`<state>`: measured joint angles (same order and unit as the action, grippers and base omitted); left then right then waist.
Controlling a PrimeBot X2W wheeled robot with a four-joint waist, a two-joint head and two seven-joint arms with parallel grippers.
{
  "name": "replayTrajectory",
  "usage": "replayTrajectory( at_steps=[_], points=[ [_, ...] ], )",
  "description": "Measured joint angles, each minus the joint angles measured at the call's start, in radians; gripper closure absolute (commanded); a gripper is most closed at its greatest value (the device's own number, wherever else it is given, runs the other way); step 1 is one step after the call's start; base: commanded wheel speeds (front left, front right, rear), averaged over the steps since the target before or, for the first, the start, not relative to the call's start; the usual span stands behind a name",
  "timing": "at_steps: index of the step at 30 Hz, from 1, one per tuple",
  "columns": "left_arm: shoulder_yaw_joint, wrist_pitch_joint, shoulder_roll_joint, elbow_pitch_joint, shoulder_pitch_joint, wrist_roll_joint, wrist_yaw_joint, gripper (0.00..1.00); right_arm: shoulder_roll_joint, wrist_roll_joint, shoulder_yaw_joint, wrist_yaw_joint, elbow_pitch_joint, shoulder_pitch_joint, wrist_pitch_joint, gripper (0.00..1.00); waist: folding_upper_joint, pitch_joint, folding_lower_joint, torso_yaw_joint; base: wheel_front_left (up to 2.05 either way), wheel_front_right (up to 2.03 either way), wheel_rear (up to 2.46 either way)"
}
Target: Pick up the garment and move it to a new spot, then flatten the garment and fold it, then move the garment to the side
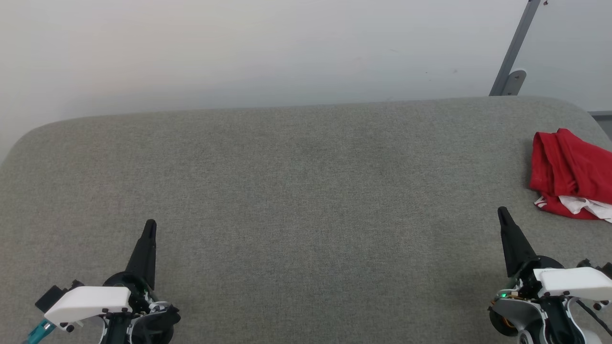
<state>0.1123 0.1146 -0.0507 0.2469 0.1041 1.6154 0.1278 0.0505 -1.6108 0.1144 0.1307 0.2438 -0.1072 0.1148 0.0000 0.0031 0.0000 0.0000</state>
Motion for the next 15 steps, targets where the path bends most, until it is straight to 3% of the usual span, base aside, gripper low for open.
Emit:
replayTrajectory(
  at_steps=[15],
  points=[
    [0.000,0.000,0.000,0.000,0.000,0.000,0.000,1.00,0.000,0.000,0.000,0.000,0.000,0.000,0.000,1.00,0.0000,0.000,0.0000,0.000,0.00,0.00,0.00]
  ],
)
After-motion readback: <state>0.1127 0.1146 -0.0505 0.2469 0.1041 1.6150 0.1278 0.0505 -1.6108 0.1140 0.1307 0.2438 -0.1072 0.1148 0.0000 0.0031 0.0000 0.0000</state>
